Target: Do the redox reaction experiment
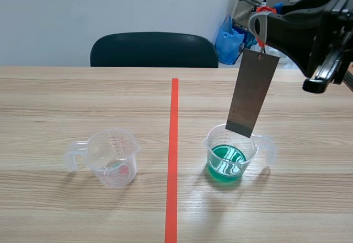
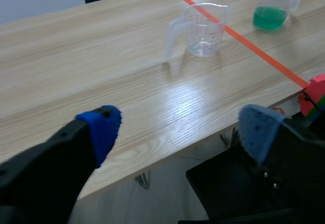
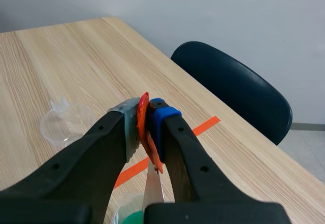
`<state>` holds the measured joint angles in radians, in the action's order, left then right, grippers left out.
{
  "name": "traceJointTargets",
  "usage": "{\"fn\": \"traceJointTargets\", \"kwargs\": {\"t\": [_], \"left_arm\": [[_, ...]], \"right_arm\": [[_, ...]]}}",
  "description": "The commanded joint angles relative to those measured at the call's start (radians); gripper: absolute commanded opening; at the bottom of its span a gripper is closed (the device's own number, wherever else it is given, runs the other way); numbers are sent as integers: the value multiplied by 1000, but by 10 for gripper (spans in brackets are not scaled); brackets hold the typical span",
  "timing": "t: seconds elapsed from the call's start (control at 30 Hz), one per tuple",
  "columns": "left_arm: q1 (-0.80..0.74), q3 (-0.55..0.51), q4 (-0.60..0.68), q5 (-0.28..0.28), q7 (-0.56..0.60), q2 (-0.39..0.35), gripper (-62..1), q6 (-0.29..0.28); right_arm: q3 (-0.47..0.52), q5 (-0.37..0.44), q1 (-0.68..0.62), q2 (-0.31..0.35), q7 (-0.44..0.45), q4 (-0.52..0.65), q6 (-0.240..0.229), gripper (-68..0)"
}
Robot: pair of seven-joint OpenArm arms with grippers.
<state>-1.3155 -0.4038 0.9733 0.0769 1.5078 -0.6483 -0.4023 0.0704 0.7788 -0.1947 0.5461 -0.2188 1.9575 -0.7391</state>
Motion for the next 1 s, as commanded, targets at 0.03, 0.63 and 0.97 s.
{"fn": "traceJointTargets", "kwargs": {"t": [0.03, 0.63, 0.97], "left_arm": [[-1, -5, 7, 8, 46, 26, 14, -3], [-1, -6, 6, 16, 46, 64, 14, -3], [-1, -6, 6, 16, 46, 64, 14, -3]], "right_arm": [[8, 14, 12, 13, 14, 14, -6, -669], [8, 14, 12, 13, 14, 14, -6, -669], [8, 14, 12, 13, 14, 14, -6, -669]]}}
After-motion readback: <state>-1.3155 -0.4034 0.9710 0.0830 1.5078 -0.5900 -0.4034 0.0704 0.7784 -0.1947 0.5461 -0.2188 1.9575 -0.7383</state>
